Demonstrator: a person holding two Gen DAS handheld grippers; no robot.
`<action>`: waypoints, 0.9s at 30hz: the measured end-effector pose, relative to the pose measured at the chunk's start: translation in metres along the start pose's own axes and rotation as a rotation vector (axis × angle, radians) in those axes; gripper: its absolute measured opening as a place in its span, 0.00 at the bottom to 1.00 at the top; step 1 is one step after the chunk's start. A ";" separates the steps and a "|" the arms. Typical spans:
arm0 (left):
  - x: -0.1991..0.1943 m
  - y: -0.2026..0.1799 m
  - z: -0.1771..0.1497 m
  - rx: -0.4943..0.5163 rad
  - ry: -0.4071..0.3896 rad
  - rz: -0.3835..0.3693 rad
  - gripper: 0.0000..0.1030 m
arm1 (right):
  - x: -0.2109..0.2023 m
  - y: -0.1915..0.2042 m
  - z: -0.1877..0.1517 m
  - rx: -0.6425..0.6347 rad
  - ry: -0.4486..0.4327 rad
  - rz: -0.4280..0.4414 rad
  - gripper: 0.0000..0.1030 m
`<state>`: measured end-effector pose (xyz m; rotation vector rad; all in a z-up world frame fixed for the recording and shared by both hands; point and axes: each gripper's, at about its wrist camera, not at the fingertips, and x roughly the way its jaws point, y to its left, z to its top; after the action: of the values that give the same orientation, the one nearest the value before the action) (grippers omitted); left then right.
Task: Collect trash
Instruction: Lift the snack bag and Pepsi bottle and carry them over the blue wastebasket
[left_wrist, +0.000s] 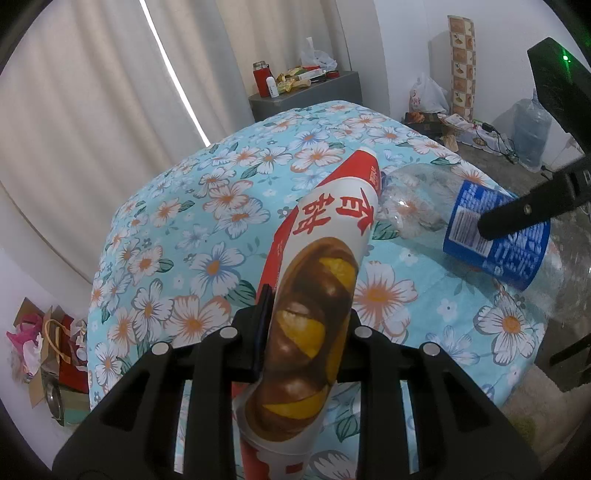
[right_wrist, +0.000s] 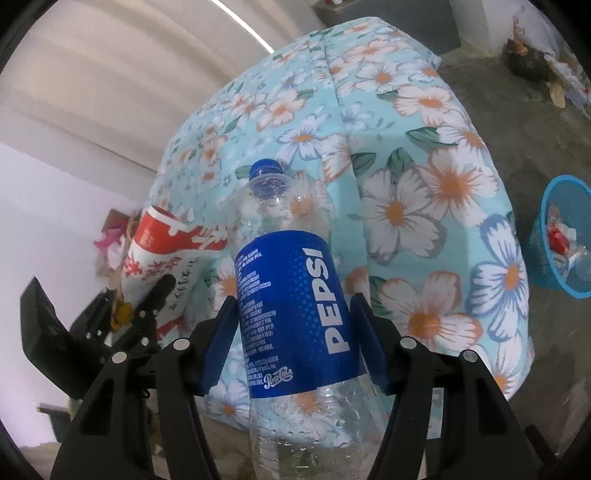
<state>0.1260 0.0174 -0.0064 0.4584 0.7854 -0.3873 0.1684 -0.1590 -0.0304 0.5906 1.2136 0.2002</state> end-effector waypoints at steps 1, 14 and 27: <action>0.000 0.000 0.000 0.000 0.000 0.001 0.23 | 0.004 0.003 -0.001 -0.018 0.020 -0.017 0.60; 0.000 0.000 0.000 0.000 -0.001 0.001 0.23 | 0.025 0.016 0.003 -0.053 0.044 -0.039 0.59; -0.022 0.003 0.013 0.013 -0.082 0.016 0.20 | -0.021 -0.011 -0.009 0.078 -0.089 0.032 0.57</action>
<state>0.1205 0.0171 0.0187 0.4582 0.7001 -0.3942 0.1505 -0.1745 -0.0211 0.6802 1.1302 0.1525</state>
